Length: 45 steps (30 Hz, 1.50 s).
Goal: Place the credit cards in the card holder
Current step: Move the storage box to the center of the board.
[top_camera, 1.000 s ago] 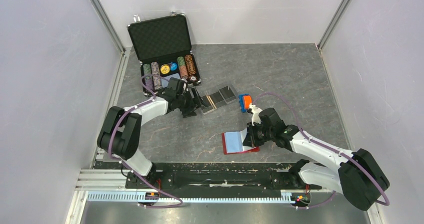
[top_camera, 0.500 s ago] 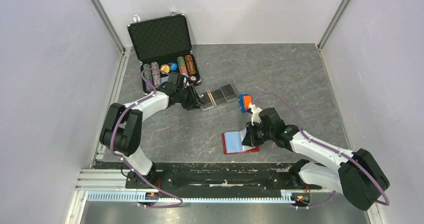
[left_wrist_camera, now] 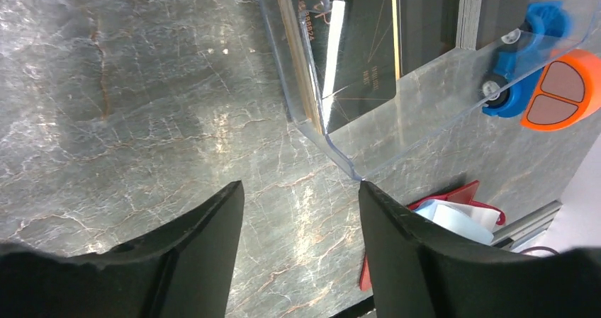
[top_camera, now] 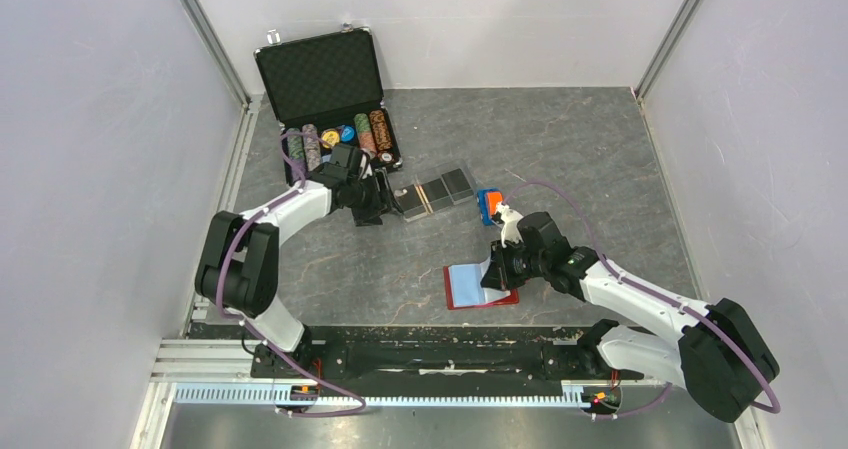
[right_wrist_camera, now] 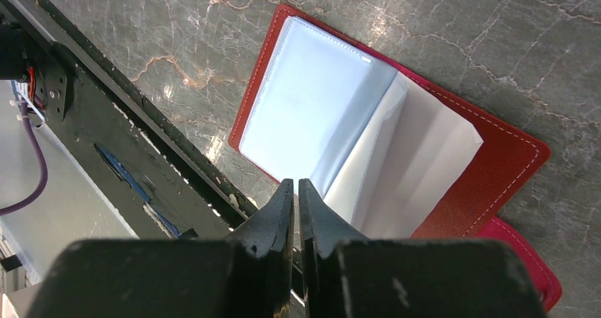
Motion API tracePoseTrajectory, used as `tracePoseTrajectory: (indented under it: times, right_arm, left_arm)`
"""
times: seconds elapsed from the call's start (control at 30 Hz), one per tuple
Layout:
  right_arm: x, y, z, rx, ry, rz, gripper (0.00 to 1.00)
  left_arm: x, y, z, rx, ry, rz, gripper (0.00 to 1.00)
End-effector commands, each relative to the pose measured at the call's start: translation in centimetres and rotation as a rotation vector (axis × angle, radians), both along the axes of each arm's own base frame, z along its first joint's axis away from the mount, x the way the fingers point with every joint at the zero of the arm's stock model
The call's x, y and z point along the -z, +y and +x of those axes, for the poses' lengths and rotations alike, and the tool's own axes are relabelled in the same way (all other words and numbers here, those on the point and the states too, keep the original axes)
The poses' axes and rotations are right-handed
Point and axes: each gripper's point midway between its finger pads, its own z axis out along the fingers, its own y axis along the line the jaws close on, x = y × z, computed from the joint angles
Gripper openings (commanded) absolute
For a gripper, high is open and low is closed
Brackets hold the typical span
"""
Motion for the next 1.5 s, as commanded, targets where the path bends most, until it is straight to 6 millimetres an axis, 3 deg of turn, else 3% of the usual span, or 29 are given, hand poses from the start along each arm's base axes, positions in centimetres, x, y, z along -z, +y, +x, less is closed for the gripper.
tracePoseTrajectory:
  times: [0.0, 0.17, 0.3, 0.7, 0.93, 1.17, 1.47]
  right_arm:
    - [-1.8, 0.8, 0.7, -0.027, -0.054, 0.034, 0.08]
    - [-1.7, 0.7, 0.7, -0.031, -0.055, 0.027, 0.08]
    - [-1.3, 0.6, 0.6, -0.035, -0.05, 0.019, 0.09]
    - [-2.2, 1.0, 0.8, -0.037, -0.062, 0.035, 0.1]
    - [-3.4, 1.3, 1.1, -0.038, -0.081, 0.054, 0.1]
    - [-4.9, 1.6, 1.7, -0.028, -0.117, 0.081, 0.17]
    - [-6.2, 2.0, 2.5, -0.011, -0.142, 0.102, 0.3]
  left_arm:
    - [-2.5, -0.4, 1.0, -0.004, -0.057, -0.096, 0.69]
    - [-4.1, -1.2, 3.1, -0.051, -0.101, -0.212, 0.7]
    - [-3.2, -1.2, 4.0, -0.077, -0.078, -0.198, 0.68]
    - [1.8, -0.6, 3.4, -0.019, 0.031, -0.026, 0.44]
    - [1.4, 0.6, 2.5, 0.014, 0.011, 0.042, 0.24]
    - [-0.4, 2.0, 0.5, 0.134, -0.021, 0.114, 0.03]
    - [-1.3, 3.4, -5.7, 0.245, 0.001, 0.116, 0.02]
